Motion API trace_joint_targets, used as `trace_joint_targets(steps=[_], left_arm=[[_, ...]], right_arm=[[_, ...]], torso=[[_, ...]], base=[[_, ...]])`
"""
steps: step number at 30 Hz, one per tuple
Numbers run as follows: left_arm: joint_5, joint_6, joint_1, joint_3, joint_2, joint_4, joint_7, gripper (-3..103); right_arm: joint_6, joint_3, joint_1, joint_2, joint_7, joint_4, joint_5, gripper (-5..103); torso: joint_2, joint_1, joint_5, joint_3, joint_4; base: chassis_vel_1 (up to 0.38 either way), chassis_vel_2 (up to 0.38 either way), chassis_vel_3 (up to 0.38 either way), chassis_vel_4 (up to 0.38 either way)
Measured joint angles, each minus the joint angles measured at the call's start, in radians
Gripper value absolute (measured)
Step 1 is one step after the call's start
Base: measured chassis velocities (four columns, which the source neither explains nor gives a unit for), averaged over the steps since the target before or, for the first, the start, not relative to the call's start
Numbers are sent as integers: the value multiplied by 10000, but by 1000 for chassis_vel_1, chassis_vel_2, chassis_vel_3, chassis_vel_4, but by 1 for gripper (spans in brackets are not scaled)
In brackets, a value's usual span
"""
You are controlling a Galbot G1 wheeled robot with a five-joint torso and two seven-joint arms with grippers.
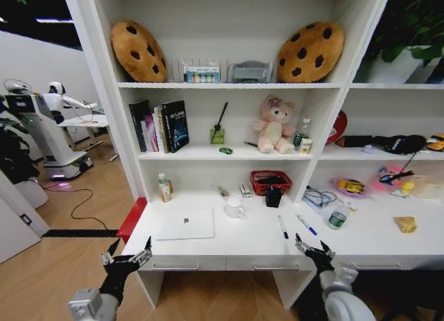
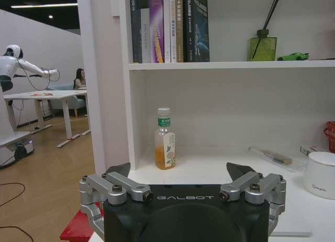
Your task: Organize the objects on the table.
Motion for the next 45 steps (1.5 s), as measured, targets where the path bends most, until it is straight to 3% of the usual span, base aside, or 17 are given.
trace_joint_targets(steps=[1,5,7,15,23,31,33,34,36,37,39,40,42,43,44,45], left_arm=[[0,0,0,2,0,-1,11,100],[0,0,0,2,0,0,12,100],[0,0,0,0,1,-1,7,100],[0,0,0,-3,3,0,0,100],[0,0,0,-1,2,0,2,100],[0,0,0,-1,2,0,2,100],[0,0,0,-1,2,0,2,100],[0,0,0,-1,2,0,2,100],[0,1,0,-1,2,0,2,100],[0,0,0,0,2,0,2,100],[0,0,0,-1,2,0,2,100],[0,0,0,-1,2,0,2,100],[0,1,0,-1,2,0,2,100],[0,0,0,-1,2,0,2,100],[0,0,0,-1,2,0,2,100],[0,0,0,-1,2,0,2,100]], right_arm=[[74,-154,141,-174,-123,-88,-10,100],[60,-668,598,-620,-162,-217,-15,100],[-352,-1347,1233,-1068,43,-373,115,100],[-1349,-2640,3218,-1612,853,-1752,237,100],[-1842,-3497,5383,-1438,732,-4055,989,100],[-1791,-3698,5790,-957,297,-5023,702,102],[-1608,-3706,5825,-922,81,-5190,335,98],[-1487,-3711,5838,-921,-29,-5276,141,90],[-1456,-3720,5853,-930,-66,-5307,75,90],[-1431,-3757,5882,-964,-104,-5359,9,79],[-1426,-3781,5904,-989,-134,-5392,-30,79],[-1424,-3816,5924,-1010,-163,-5419,-69,68],[-1424,-3824,5925,-1012,-168,-5420,-78,68],[-1422,-3840,5928,-1013,-169,-5420,-97,57],[-1421,-3841,5929,-1015,-170,-5418,-97,57],[-1422,-3841,5929,-1034,-170,-5415,-96,47]], torso=[[0,0,7,0,-11],[0,1,-4,0,-1],[0,1,-6,0,2],[0,2,-5,1,-2],[-1,3,-2,1,0],[1,3,-3,1,-1],[1,2,-4,0,-2],[1,3,-4,0,-3],[1,3,-3,0,-2],[1,2,-4,0,-2],[1,3,-4,0,-1],[1,2,-4,0,-2],[1,2,-4,0,-2],[1,2,-4,0,-2],[1,2,-4,0,-1],[1,3,-2,0,-1]], base=[[-83,-164,60,24],[-51,-87,64,15],[0,0,0,0],[7,21,-6,-19],[0,0,0,0],[0,0,0,0],[0,0,0,0],[0,0,0,0],[0,0,0,0],[0,0,0,0],[0,0,0,0],[0,0,0,0],[0,0,0,0],[0,0,0,0],[0,0,0,0],[0,0,0,0]])
